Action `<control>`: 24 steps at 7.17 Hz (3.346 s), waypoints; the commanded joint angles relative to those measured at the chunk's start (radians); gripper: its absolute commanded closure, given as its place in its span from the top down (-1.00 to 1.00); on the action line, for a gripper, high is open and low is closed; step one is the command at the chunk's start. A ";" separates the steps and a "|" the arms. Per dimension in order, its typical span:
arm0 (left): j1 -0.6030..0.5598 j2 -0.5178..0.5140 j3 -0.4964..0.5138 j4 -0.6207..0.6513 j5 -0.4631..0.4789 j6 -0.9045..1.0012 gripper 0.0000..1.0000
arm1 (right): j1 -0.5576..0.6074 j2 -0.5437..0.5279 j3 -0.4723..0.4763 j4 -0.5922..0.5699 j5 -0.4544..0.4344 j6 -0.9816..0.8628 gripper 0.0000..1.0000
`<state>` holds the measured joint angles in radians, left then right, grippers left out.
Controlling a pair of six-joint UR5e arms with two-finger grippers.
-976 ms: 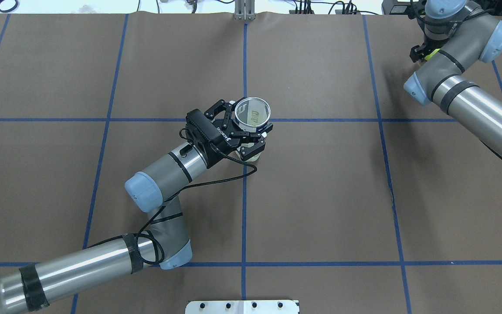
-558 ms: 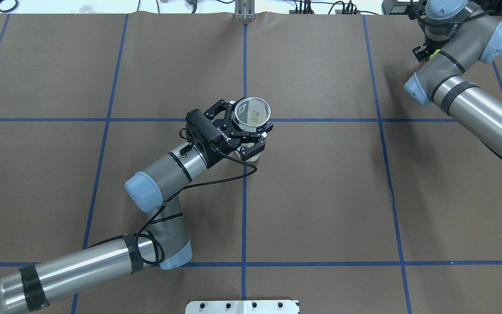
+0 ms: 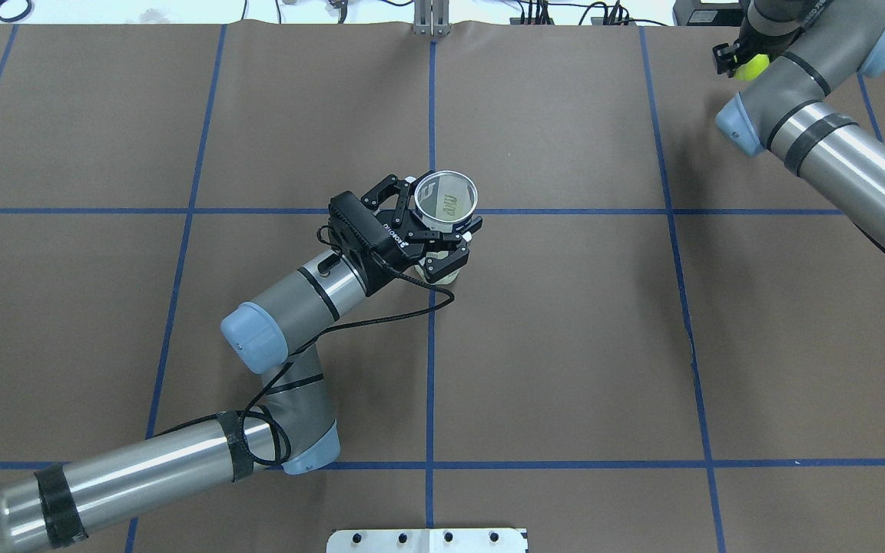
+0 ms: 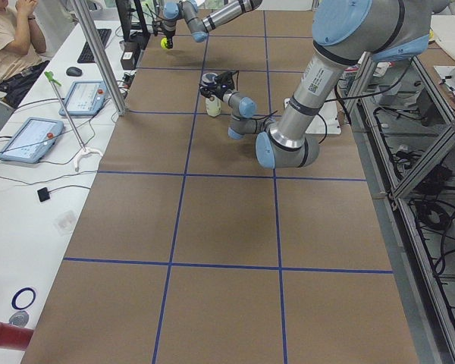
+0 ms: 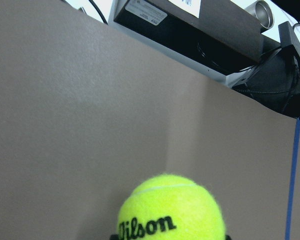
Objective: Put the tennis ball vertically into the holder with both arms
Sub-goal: 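Lift the second ball with the right gripper and carry it toward the tube, then lower the second ball into the tube and open the right gripper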
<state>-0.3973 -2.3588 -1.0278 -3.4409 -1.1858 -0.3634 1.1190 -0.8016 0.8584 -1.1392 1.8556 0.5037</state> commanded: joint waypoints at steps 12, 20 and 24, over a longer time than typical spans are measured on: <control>0.003 0.023 -0.011 -0.007 -0.003 0.003 0.97 | -0.378 0.089 0.992 -0.712 0.197 0.901 -1.00; 0.003 0.021 -0.011 -0.006 -0.003 0.003 0.97 | -0.432 0.171 0.926 -0.715 0.125 0.915 0.98; 0.003 0.019 -0.027 -0.003 -0.003 0.001 0.97 | -0.411 0.150 0.926 -0.717 0.128 0.824 0.99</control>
<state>-0.3942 -2.3382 -1.0431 -3.4461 -1.1888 -0.3614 0.6933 -0.6378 1.7840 -1.8538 1.9799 1.3841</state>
